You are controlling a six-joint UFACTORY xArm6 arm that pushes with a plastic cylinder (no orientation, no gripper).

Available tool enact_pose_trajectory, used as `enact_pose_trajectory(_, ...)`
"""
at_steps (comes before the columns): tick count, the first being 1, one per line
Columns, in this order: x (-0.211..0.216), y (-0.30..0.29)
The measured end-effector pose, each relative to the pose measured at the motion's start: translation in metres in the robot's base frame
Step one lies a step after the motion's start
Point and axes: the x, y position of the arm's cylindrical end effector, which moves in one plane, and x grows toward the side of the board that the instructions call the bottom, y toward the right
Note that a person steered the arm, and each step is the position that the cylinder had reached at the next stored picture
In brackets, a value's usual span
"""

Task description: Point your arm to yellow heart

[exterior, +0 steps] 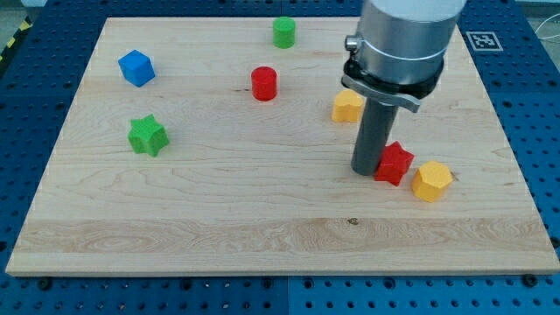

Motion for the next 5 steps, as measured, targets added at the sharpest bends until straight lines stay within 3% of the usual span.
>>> enact_pose_trajectory(2, 0.0, 0.017)
enact_pose_trajectory(5, -0.001, -0.07)
